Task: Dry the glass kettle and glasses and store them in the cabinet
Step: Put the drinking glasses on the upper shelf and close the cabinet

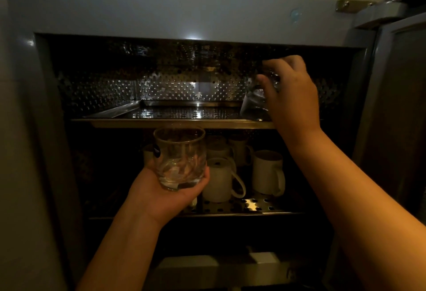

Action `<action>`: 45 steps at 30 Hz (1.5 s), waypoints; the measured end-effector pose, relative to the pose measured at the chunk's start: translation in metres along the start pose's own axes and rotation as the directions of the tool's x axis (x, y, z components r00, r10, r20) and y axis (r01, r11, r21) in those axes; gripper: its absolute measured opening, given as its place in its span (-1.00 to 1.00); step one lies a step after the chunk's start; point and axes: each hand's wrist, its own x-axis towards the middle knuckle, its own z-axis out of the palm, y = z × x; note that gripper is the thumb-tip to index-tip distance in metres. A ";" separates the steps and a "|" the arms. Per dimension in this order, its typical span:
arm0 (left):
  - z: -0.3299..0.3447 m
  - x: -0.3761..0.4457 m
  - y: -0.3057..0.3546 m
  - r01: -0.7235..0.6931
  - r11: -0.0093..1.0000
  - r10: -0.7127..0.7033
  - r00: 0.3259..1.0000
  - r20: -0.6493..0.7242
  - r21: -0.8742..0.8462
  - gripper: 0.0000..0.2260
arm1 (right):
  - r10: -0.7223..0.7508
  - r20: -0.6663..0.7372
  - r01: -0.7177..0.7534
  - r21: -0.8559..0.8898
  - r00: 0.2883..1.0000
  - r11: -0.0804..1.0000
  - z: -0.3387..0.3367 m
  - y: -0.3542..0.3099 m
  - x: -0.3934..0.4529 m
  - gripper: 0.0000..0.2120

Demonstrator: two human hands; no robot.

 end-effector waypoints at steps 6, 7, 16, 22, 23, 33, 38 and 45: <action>0.000 -0.001 -0.001 0.000 1.000 0.000 1.000 -0.011 -0.009 -0.65 | 0.040 0.084 -0.034 -0.067 0.996 0.997 0.007 0.002 0.006 -0.67; 0.000 -0.002 -0.001 0.001 1.000 -0.001 1.000 -0.012 -0.012 -0.64 | 0.055 0.110 -0.045 -0.084 0.992 0.995 0.009 0.002 0.007 -0.66; -0.002 -0.001 -0.003 0.005 1.000 -0.005 1.000 -0.026 -0.006 -0.65 | 0.061 0.253 -0.004 -0.222 0.966 0.975 0.014 0.007 -0.005 -0.51; -0.002 -0.001 -0.003 0.004 1.000 -0.004 1.000 -0.015 0.020 -0.65 | 0.057 0.271 0.005 -0.222 0.961 0.975 0.010 0.003 -0.015 -0.44; -0.002 -0.001 -0.003 0.000 1.000 0.000 1.000 -0.013 0.021 -0.65 | 0.066 0.277 0.001 -0.234 0.959 0.972 0.008 0.002 -0.016 -0.43; 0.003 -0.002 0.003 -0.075 0.981 0.057 0.993 0.102 0.179 -0.64 | -0.426 0.275 0.396 0.160 0.862 0.904 -0.010 -0.071 -0.050 -0.57; 0.014 -0.014 0.000 -0.130 0.956 0.080 0.978 0.193 0.263 -0.64 | -0.623 0.343 0.579 0.233 0.703 0.782 -0.010 -0.086 -0.058 -0.64; 0.021 -0.019 0.012 -0.225 0.955 0.199 0.969 0.147 0.192 -0.71 | -0.728 0.162 0.705 0.183 0.666 0.685 -0.014 -0.080 -0.061 -0.70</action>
